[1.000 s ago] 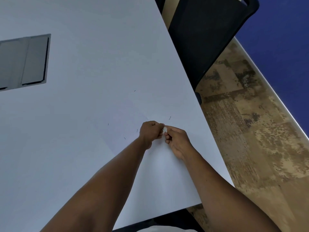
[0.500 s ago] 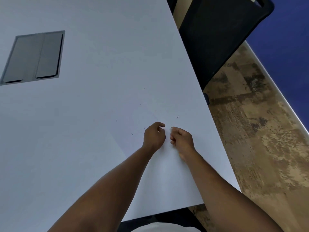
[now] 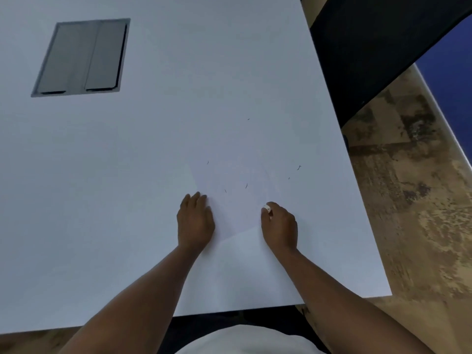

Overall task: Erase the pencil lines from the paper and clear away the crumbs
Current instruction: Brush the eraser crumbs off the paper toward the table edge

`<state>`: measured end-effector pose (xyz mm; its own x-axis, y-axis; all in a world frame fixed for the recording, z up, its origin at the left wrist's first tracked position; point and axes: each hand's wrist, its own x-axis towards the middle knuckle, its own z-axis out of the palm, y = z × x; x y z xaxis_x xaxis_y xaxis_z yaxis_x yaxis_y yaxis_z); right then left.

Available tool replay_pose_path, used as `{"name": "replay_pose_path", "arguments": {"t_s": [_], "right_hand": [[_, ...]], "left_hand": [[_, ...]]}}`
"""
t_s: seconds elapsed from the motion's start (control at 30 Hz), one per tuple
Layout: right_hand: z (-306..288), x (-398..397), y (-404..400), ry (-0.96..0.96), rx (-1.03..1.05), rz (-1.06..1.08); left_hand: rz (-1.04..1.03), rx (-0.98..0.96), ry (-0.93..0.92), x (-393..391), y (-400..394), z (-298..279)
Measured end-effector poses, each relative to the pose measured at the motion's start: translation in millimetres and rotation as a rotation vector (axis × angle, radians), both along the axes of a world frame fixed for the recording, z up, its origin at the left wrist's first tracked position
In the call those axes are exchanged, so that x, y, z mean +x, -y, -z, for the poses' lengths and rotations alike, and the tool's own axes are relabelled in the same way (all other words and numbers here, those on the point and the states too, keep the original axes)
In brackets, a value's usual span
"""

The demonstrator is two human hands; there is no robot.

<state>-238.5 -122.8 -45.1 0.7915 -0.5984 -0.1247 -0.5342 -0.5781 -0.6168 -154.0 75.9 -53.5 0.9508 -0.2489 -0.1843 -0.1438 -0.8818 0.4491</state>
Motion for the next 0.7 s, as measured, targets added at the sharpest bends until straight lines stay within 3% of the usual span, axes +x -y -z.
{"name": "replay_pose_path", "arguments": {"t_s": [0.2, 0.57, 0.7], "right_hand": [[-1.1, -13.8, -36.6, 0.018, 0.229, 0.146], [10.4, 23.0, -99.8, 0.067, 0.044, -0.457], [18.0, 30.8, -78.3, 0.093, -0.074, -0.49]], "left_hand": [[0.198, 0.15, -0.113, -9.1, -35.0, 16.5], [0.392, 0.309, -0.201, 5.7, -49.4, 15.3], [0.399, 0.324, -0.221, 7.1, -50.2, 15.6]]}}
